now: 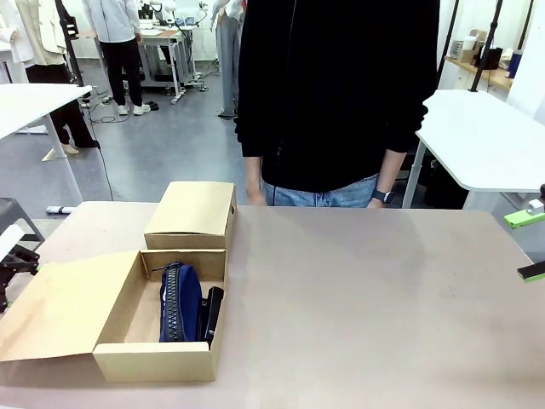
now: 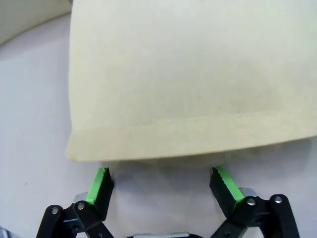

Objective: Place items inside the box.
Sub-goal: Close the lid of the Mailer Box closest to the robot.

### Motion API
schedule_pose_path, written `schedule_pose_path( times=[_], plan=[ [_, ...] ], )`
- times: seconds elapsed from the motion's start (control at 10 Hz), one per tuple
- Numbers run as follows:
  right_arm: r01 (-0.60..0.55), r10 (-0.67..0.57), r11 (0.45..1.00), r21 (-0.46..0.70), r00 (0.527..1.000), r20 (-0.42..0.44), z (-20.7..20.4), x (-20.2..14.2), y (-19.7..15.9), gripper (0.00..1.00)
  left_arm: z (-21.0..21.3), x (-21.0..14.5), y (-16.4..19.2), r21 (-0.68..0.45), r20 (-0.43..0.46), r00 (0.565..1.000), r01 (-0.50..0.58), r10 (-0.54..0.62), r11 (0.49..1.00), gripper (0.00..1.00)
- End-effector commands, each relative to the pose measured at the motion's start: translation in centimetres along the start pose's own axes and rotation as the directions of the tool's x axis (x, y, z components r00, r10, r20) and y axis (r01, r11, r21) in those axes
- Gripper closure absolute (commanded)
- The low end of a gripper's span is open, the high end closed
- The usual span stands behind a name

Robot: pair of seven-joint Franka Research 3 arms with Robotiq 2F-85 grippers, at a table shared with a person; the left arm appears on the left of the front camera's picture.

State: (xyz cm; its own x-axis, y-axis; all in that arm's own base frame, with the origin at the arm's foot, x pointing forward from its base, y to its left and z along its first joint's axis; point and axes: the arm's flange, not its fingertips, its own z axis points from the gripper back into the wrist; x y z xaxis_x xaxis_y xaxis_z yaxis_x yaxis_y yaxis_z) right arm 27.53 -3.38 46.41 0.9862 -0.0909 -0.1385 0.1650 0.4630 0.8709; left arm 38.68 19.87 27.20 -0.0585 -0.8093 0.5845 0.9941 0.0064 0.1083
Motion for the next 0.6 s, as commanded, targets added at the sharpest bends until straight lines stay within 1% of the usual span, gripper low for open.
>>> schedule_pose_path(
  times=[0.0, 0.1, 0.2, 0.4, 0.5],
  plan=[
    [0.006, -0.006, 1.0, 0.021, 1.0, -0.002, 0.2, -0.1, 0.4, 0.0, -2.1, -1.5, -0.3, 0.011, 0.098, 0.994, 0.046, -0.047, 0.999, 0.0],
    [0.006, -0.006, 1.0, 0.021, 1.0, -0.002, 0.2, -0.1, 0.4, 0.0, -2.2, -1.2, -0.2, 0.011, 0.179, 0.983, 0.042, -0.043, 0.999, 0.0],
    [0.006, -0.006, 1.0, 0.021, 1.0, -0.002, 0.2, -0.1, 0.4, 0.0, -2.2, -0.8, -0.1, 0.028, 0.231, 0.973, 0.027, -0.033, 0.999, 0.0],
    [0.006, -0.006, 1.0, 0.021, 1.0, -0.002, 0.2, -0.1, 0.4, 0.0, -2.2, 0.2, -0.5, -0.006, 0.32, 0.946, 0.059, -0.054, 0.998, 0.0],
    [0.006, -0.006, 1.0, 0.021, 1.0, -0.002, 0.2, -0.1, 0.4, 0.0, -2.1, 0.5, -0.5, 0.005, 0.348, 0.935, 0.063, -0.06, 0.998, 0.0]
  ],
)
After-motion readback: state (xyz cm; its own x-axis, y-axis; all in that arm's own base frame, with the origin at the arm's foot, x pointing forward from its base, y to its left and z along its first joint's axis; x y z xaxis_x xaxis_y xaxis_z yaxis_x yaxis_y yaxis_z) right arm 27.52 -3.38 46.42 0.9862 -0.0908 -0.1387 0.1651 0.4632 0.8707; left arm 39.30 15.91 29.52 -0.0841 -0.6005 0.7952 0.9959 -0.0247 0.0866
